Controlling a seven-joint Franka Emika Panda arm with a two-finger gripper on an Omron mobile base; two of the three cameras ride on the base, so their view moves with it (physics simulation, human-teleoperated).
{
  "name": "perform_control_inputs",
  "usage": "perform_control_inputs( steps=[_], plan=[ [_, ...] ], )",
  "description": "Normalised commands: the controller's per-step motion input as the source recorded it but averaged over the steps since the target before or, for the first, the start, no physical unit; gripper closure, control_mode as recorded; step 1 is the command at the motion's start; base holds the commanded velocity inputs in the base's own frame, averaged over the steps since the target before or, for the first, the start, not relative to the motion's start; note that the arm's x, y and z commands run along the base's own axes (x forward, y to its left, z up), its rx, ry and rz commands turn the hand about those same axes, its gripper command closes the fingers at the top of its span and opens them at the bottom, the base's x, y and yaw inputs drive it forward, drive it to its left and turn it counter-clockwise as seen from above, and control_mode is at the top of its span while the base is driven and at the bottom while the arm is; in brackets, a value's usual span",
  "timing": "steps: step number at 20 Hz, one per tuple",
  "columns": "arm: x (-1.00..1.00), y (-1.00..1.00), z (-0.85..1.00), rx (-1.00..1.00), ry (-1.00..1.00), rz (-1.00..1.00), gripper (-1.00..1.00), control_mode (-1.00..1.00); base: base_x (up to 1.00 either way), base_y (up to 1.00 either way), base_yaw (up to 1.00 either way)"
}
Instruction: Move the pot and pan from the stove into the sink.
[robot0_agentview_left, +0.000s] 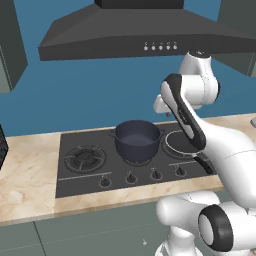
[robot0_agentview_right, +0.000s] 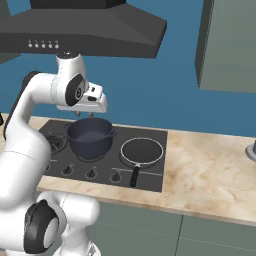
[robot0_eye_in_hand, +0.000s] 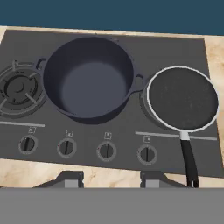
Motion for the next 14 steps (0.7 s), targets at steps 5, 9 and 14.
perform_control_inputs(
  steps=[5,9,14],
  plan=[
    [0.00,0.02,0.00,-0.01,0.00,0.00,-1.00,-1.00,0.00,0.00,0.00],
    [0.00,0.00,0.00,0.00,0.00,0.00,-1.00,-1.00,0.00,0.00,0.00],
    [-0.15,-0.03,0.00,0.02,-0.04,-0.02,-1.00,-1.00,0.00,0.00,0.00]
  ],
)
